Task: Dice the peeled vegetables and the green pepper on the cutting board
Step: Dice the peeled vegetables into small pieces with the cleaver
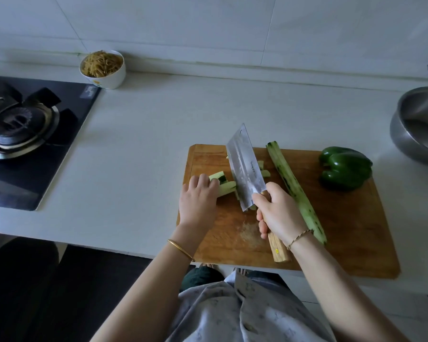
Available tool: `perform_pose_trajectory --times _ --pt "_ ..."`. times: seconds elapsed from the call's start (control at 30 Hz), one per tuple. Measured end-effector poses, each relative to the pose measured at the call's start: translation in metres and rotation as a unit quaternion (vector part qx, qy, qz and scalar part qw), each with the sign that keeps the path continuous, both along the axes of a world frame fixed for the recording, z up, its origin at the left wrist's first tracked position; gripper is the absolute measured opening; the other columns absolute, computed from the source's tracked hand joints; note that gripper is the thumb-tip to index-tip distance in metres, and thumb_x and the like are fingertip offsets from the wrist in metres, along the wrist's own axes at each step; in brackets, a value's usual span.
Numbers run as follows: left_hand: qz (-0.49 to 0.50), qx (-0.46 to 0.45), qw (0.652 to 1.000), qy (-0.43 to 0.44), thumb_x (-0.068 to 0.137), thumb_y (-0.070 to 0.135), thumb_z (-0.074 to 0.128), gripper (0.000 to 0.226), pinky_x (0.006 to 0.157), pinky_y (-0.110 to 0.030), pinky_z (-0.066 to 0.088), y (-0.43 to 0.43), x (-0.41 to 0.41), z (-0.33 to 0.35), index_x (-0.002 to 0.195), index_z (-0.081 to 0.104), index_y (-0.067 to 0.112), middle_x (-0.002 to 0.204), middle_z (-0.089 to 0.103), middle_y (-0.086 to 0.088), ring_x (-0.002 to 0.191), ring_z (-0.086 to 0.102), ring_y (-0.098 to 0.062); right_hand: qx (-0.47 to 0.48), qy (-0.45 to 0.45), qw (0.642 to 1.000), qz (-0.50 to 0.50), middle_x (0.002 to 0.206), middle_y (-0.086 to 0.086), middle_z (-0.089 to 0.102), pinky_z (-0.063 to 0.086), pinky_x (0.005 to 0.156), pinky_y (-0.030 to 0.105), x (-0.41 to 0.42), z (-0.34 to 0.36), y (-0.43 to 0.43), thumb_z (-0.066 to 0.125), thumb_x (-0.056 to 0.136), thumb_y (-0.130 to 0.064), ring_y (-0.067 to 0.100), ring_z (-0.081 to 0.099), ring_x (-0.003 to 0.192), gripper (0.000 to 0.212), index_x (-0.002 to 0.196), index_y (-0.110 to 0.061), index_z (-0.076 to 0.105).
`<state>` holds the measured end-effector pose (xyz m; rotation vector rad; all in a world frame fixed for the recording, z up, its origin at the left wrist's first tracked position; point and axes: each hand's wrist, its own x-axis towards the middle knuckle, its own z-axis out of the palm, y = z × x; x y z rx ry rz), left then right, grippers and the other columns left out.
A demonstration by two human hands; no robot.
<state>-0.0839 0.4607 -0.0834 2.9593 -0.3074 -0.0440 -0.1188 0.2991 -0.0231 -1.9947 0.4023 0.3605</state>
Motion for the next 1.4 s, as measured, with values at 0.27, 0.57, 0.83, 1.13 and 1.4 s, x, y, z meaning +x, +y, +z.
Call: perform_pose_trajectory --times 0.27,0.57,0.83,1.13,1.4 --pt "0.023 -0.037 0.999 0.018 0.088 0.032 0.058 0.035 0.094 -0.034 0.033 0.007 -0.002 0.0 0.119 0.056 0.016 0.123 0.046 -0.004 0.115 0.04 -0.025 -0.007 -0.003 1.0 0.011 0.062 0.006 0.052 0.042 0.038 0.024 0.0 0.001 0.0 0.047 0.097 -0.02 0.012 0.046 0.034 0.026 0.074 -0.023 0.036" --pt "0.033 -0.042 0.998 0.029 0.082 0.032 0.066 0.045 0.099 -0.037 0.031 0.007 0.005 0.0 0.12 0.052 0.014 0.13 0.043 -0.006 0.121 0.038 -0.027 -0.029 -0.018 0.999 0.024 0.063 0.007 0.052 0.041 0.036 0.023 0.0 0.001 0.0 0.047 0.097 -0.021 0.012 0.046 0.034 0.028 0.072 -0.021 0.035" --pt "0.024 -0.036 0.997 0.058 0.085 0.038 0.065 0.059 0.104 -0.035 0.03 0.005 0.012 -0.003 0.134 0.038 0.02 0.138 0.041 -0.002 0.127 0.036 -0.023 -0.061 -0.023 0.997 0.035 0.063 0.007 0.053 0.042 0.037 0.023 -0.003 0.001 0.001 0.046 0.098 -0.022 0.014 0.049 0.036 0.028 0.073 -0.017 0.035" --pt "0.012 -0.071 0.995 0.068 0.083 0.025 0.069 0.057 0.107 -0.036 0.029 0.009 0.013 -0.004 0.133 0.042 0.02 0.139 0.041 0.001 0.13 0.035 -0.023 -0.133 -0.064 0.985 0.087 0.063 0.005 0.053 0.047 0.042 0.035 -0.01 -0.007 0.014 0.047 0.099 -0.024 0.02 0.052 0.042 0.028 0.076 -0.013 0.036" --pt "0.013 -0.085 0.993 0.076 0.085 0.032 0.066 0.058 0.11 -0.037 0.024 0.008 0.015 -0.004 0.137 0.042 0.023 0.142 0.04 0.003 0.133 0.031 -0.023 -0.182 -0.068 0.975 0.106 0.064 -0.001 0.052 0.05 0.049 0.036 -0.009 -0.009 0.024 0.045 0.1 -0.027 0.023 0.055 0.05 0.024 0.081 -0.015 0.037"
